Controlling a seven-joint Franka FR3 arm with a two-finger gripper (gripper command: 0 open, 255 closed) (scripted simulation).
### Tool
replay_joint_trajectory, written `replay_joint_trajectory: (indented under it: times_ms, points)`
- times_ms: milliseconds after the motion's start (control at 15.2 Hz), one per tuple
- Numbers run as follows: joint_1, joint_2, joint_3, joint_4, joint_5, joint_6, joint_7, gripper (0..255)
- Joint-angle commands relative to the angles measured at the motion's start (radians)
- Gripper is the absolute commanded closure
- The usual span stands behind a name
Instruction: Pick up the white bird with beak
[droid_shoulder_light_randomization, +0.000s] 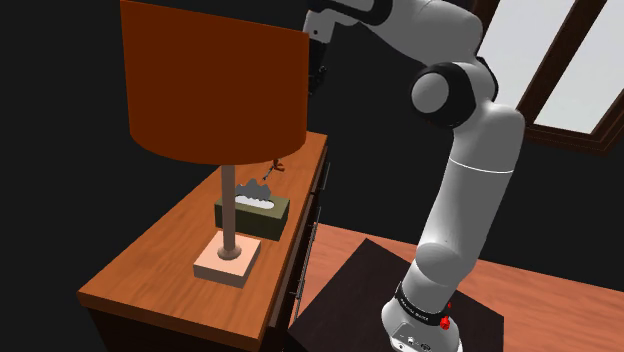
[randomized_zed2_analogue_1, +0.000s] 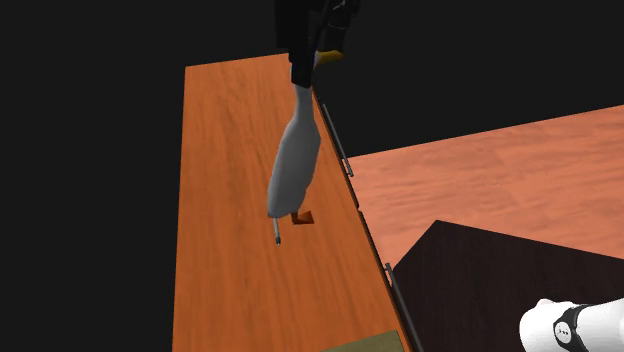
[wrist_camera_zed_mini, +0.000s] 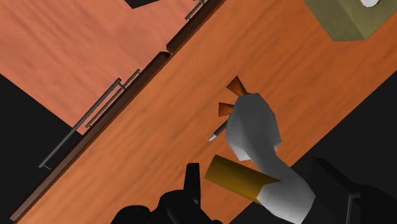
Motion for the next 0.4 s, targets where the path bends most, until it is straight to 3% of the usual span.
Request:
replay_joint_trajectory:
  times_ms: [0, 198, 330]
  points:
    - [-0.004, 0.022, -0.001, 0.06, 0.005, -0.039, 0.002, 255]
    - [-0.011, 0.056, -0.003, 0.152, 0.014, -0.097, 0.007, 255]
    - [-0.011, 0.058, -0.003, 0.157, 0.014, -0.1, 0.007, 255]
